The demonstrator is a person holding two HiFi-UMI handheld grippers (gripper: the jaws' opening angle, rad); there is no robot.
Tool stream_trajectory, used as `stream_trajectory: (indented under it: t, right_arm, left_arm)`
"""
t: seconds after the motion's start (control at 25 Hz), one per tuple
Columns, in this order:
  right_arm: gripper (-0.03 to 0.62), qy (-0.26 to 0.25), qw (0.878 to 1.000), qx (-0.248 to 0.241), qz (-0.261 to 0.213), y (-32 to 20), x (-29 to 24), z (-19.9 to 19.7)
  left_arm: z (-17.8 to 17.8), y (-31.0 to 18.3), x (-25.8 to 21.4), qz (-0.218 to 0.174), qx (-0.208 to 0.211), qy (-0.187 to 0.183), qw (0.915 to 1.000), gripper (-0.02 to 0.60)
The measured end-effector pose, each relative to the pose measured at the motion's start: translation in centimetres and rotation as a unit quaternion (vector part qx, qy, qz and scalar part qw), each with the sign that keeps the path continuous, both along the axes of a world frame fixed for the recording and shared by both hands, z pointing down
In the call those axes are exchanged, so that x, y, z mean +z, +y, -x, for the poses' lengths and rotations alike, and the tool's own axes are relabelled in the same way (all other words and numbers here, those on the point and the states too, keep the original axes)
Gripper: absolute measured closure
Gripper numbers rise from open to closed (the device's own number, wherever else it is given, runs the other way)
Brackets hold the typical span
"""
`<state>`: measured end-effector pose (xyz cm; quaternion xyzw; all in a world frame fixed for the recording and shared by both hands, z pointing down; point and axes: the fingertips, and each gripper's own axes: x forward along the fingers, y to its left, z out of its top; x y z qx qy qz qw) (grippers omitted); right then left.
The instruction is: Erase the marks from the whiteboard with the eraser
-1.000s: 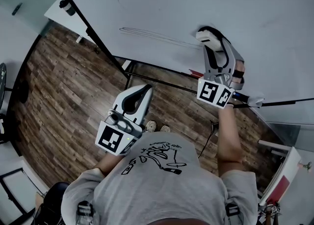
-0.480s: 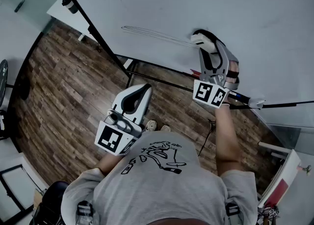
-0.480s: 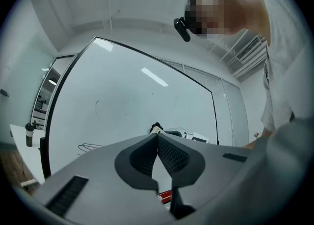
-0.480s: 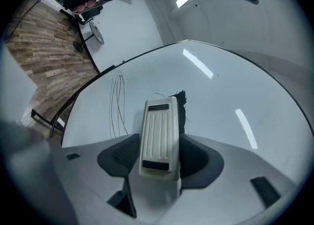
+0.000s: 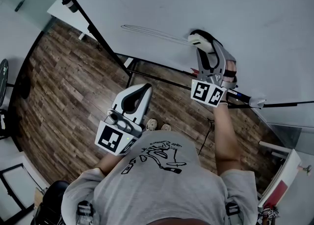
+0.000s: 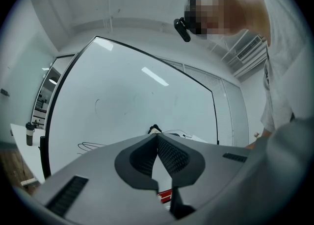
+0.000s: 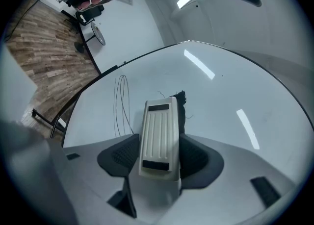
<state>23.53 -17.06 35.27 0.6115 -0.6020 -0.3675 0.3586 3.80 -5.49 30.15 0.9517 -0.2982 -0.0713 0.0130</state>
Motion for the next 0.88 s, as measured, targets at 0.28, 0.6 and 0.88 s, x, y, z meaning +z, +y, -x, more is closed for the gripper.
stream_trajectory:
  t: [0.28, 0.6, 0.88]
  right_arm:
    - [0.335, 0.003, 1.0, -0.008, 0.013, -0.4, 1.7, 0.7]
    - [0.335, 0.01, 1.0, -0.013, 0.014, -0.7, 3.2, 1.3]
    - [0.335, 0.013, 1.0, -0.018, 0.017, -0.8, 3.7, 1.7]
  left_arm:
    - [-0.1, -0.1, 0.1, 0.001, 0.0, 0.0, 1.0, 0.56]
    - [0.2, -0.2, 0.3, 0.003, -0.005, -0.003, 1.0, 0.56]
    - [0.4, -0.3, 0.0, 0.003, -0.007, -0.003, 1.0, 0.56]
